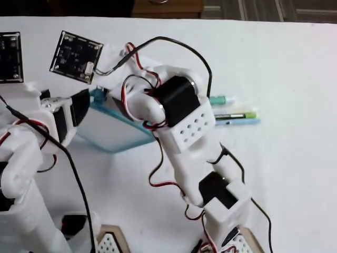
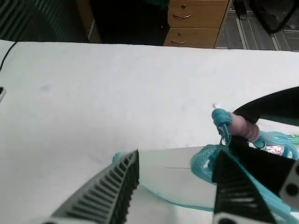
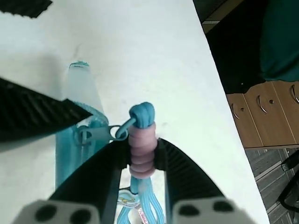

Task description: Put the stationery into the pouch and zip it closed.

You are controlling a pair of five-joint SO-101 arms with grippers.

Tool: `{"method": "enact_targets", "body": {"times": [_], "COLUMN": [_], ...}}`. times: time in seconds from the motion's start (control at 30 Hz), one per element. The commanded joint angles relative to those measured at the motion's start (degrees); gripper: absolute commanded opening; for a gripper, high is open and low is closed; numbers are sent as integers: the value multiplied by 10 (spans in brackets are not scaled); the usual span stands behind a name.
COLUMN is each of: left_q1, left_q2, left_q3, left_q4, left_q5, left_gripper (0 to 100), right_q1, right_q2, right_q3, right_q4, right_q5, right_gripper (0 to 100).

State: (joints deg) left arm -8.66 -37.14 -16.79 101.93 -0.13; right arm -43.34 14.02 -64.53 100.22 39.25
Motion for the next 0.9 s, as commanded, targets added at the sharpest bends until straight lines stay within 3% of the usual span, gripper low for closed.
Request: {"method": "enact_targets", "body": {"times": [0.0, 0.5, 0.87], "left_q1": [0, 0, 0], "left_q2": [3, 3, 3], "left_q3": [29, 120, 165], "left_q4": [-3, -41, -48], "left_q5": [-26, -32, -32], "left_gripper": [269, 264, 264], "right_q1": [1, 3, 66], "right_q2": [-3, -3, -32], "right_q3": [-3, -3, 11], "right_q4": [6, 7, 11], "right_q5": [-5, -5, 4], "right_gripper": [18, 18, 18]}}
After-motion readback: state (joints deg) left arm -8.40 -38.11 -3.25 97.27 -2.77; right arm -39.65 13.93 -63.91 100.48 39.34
